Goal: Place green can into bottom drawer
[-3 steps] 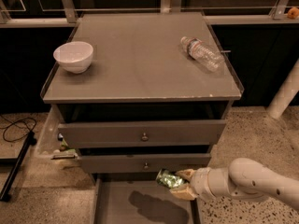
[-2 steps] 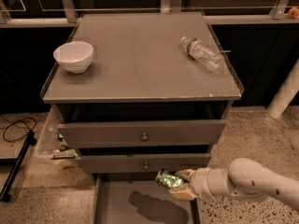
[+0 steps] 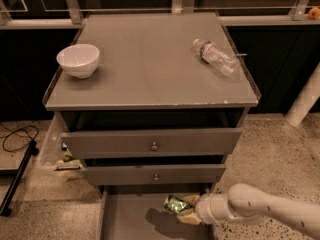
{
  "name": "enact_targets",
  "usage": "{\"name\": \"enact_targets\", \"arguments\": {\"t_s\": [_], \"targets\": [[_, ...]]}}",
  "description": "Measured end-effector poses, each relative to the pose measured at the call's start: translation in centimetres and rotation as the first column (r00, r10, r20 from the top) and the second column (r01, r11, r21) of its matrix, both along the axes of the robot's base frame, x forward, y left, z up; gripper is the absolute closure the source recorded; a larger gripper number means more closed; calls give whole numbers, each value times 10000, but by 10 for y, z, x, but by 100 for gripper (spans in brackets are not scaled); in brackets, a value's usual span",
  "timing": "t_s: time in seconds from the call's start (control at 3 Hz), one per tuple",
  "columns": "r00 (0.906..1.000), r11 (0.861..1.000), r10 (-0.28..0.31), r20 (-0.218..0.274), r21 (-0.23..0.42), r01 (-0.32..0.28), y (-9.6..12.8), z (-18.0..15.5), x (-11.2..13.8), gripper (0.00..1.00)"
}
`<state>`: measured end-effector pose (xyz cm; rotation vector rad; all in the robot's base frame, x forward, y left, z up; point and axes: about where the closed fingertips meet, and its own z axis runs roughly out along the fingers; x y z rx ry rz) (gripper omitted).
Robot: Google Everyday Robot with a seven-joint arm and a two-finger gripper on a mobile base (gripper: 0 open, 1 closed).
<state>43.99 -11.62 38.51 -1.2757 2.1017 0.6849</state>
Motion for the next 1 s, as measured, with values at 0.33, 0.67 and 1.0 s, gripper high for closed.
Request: {"name": "enact_targets", "arguments": {"t_s": [0.33,0.67,1.0], "targets": [[9955,9991,30,-943,434,11,10,-95,8,100],[9961,9996,11,-888,269,13,11,-96,6,100],[9947,9975,-549,-873,401,586,6,-124,11,100]]}}
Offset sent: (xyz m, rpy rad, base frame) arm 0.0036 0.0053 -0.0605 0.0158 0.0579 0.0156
